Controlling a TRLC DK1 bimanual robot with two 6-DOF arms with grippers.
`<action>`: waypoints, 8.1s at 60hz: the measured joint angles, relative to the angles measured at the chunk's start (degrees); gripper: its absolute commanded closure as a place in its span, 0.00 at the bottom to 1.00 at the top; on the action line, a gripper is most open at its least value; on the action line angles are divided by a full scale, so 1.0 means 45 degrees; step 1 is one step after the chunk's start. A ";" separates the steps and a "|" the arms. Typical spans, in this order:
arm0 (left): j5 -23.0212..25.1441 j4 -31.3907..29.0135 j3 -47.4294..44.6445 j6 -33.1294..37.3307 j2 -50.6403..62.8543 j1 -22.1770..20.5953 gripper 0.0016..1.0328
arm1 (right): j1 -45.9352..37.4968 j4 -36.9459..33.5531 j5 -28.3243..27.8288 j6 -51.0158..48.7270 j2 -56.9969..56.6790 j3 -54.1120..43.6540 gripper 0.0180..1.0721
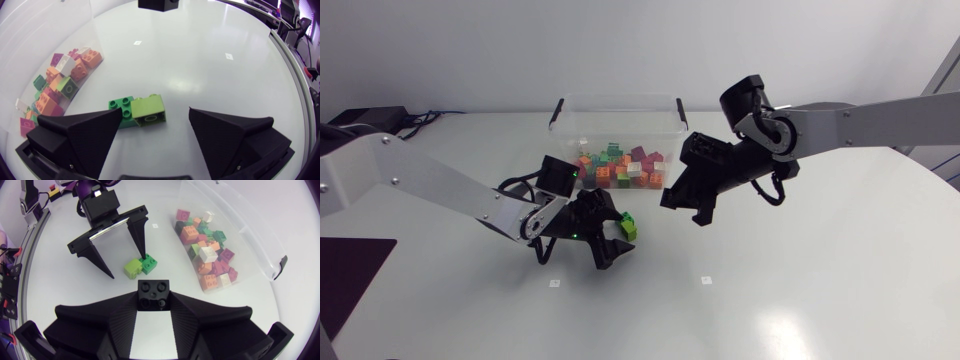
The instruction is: Place the duplo bricks in the container
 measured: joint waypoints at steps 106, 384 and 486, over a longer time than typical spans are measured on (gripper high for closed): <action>-0.1841 -0.1919 0.2127 0.0199 0.0476 -0.0588 0.45 | -0.0675 -0.0534 -0.0194 0.0189 -0.1729 -0.0641 0.80; -0.3944 -0.9636 0.6815 0.1030 0.1841 -0.1831 0.22 | -0.0986 -0.2297 -0.0374 0.0631 -0.3633 0.0112 0.80; -0.3390 -1.3872 1.0273 0.6382 0.3793 -0.1778 0.70 | -0.1243 -0.2681 -0.0350 0.0811 -0.3920 0.0121 0.80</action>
